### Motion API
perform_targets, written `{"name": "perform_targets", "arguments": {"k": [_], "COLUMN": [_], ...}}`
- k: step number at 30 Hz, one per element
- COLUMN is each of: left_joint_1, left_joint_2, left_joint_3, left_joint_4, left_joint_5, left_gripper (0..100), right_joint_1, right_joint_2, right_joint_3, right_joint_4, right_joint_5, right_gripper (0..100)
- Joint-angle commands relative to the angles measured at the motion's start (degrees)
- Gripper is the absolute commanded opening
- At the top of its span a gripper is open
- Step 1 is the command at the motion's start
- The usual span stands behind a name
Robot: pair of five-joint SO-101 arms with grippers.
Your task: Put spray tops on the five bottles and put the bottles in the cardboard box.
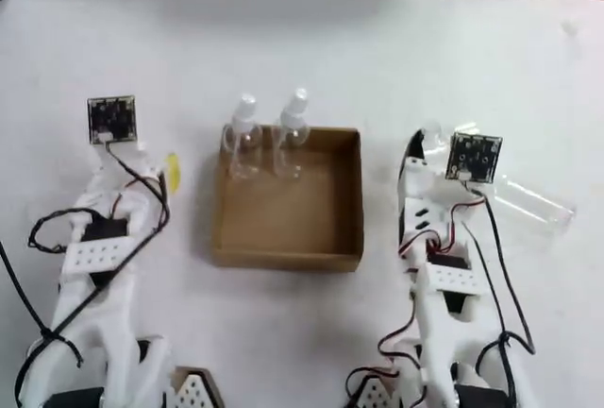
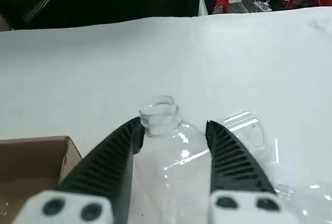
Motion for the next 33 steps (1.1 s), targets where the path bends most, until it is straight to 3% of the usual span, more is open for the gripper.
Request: {"name": "perform_targets", "arguments": {"k": [1, 17, 26, 33], "left_joint_1": [-0.4, -0.5, -0.4, -0.7], "left_joint_2": [-0.3, -0.3, -0.4, -0.4], "left_joint_3": [-3.0, -3.0, -3.0, -3.0], "left_joint_4": [-0.6, -0.8, -0.9, -0.6], "left_joint_5": [-0.6, -0.6, -0.6, -0.6], "left_gripper": [21, 21, 21, 21], "right_joint_1": [0.3, 0.3, 0.5, 0.6], "right_joint_2": [-2.0, -3.5, -16.4, -20.9], "right_joint_3": [-0.9, -0.6, -0.5, -0.6], "right_joint_4": [2.3, 3.4, 21.5, 28.9], "right_joint_5": [-0.1, 0.0, 5.1, 6.2], "right_gripper": [17.5, 18.7, 18.7, 18.7]}}
